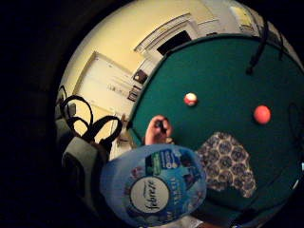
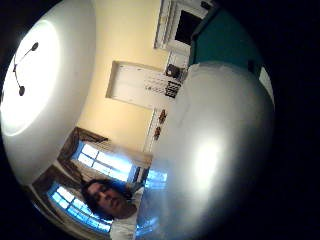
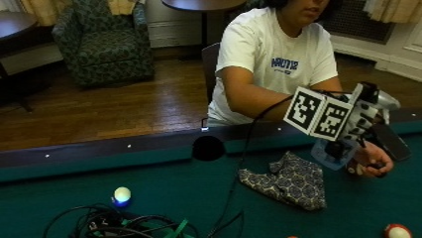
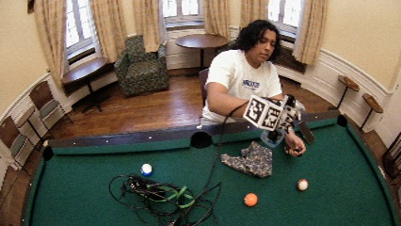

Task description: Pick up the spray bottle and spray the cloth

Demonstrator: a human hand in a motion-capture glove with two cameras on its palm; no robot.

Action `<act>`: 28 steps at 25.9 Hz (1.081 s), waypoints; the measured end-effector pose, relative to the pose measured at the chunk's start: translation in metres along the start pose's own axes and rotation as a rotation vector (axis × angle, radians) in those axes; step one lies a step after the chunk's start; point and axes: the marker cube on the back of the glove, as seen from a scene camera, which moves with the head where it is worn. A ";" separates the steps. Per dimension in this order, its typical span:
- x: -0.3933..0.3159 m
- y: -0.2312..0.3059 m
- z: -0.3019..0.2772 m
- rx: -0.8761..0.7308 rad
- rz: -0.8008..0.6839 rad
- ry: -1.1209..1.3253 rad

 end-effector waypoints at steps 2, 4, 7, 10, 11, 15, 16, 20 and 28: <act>0.012 -0.010 0.016 0.027 -0.001 -0.001; 0.024 -0.018 0.032 0.056 -0.004 -0.005; 0.043 -0.028 0.056 0.103 -0.011 -0.024; 0.065 -0.034 0.077 0.146 -0.015 -0.044; 0.071 -0.035 0.083 0.156 -0.013 -0.045; 0.094 -0.034 0.101 0.169 -0.003 -0.031; 0.099 -0.033 0.104 0.170 -0.001 -0.028; 0.111 -0.030 0.116 0.177 0.011 -0.035; 0.122 -0.030 0.131 0.230 -0.007 -0.087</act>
